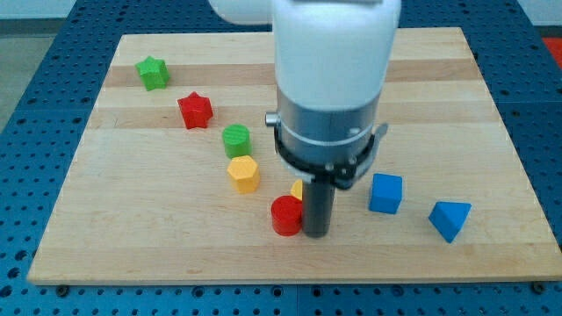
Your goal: Move the red circle to the bottom right of heart
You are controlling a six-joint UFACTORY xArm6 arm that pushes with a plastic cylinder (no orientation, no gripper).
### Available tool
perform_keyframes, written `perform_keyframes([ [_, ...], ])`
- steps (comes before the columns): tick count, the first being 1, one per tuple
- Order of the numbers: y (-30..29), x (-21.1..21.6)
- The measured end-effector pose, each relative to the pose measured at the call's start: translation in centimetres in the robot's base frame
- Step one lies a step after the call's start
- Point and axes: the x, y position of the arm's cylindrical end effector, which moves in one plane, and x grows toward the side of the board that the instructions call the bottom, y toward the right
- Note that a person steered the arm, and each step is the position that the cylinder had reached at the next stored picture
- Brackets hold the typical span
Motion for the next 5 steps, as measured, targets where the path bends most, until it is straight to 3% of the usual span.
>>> perform_keyframes([
  [2,0.0,-3.9],
  [5,1.8,3.2],
])
